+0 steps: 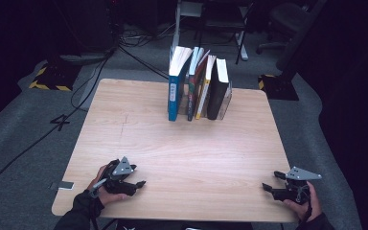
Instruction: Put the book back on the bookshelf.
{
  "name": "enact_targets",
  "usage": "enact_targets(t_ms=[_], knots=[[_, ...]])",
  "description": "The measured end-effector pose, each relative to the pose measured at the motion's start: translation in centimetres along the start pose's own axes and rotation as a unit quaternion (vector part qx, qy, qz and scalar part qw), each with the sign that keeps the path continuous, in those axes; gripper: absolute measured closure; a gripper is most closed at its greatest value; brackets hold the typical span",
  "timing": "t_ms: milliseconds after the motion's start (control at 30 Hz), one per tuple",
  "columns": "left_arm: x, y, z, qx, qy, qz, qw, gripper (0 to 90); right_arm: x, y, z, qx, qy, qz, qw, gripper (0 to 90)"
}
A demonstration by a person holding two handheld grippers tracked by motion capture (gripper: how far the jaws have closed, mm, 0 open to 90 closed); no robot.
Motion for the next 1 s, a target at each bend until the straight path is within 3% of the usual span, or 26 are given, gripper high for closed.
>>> enact_targets(t_ms=[1000], knots=[[-0.26,0.19,-0.26,-0.001,-0.005,-0.003,1.0000,26.5,0.01,0.04,-0.06,0.000,-0.006,-0.003,1.0000,21.7]])
Point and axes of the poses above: each handheld gripper's, and its own axes: z roughly backward along the jaws, y roughly out of its top, x roughly to its right, the point moved 8 cm from there along -z, roughly forward along the jaws, and after that the axes turned 11 degrees about -z, right-handed, at the moved point
